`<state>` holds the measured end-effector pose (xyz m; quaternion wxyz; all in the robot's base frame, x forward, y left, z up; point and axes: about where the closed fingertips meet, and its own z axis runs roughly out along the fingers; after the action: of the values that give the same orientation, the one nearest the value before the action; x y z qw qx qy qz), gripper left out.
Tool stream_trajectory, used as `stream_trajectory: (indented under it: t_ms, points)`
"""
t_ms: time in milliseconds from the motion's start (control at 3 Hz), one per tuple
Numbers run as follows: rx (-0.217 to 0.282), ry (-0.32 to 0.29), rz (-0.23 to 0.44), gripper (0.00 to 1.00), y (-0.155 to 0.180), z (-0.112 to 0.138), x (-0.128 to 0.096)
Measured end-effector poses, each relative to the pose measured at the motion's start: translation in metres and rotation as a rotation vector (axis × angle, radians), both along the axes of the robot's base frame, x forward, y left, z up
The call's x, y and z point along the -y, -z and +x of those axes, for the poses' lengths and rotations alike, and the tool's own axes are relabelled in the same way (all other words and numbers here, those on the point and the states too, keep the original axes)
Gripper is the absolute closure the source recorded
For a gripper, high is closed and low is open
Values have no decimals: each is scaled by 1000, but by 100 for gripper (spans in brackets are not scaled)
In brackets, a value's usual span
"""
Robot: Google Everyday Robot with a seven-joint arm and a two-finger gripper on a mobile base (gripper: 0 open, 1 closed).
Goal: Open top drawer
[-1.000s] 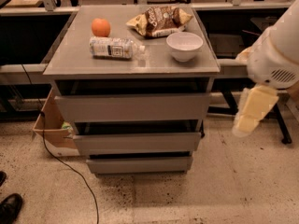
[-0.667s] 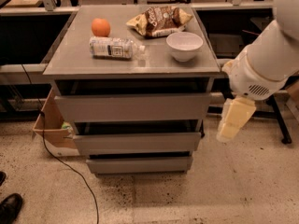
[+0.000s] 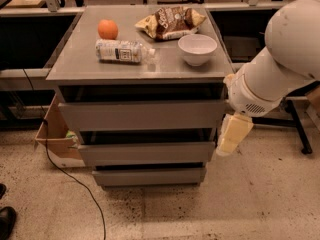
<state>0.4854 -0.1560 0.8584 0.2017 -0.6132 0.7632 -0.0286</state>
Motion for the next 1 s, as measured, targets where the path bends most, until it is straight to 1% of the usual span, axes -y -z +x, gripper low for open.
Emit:
stream_trajectory:
  t_ms: [333,667,1000]
  points:
    - [19,-6,27,0,14,16,-11]
    - [54,-15,68,0,46,46,-35]
    - [73,-18,99,0,75,68,-58]
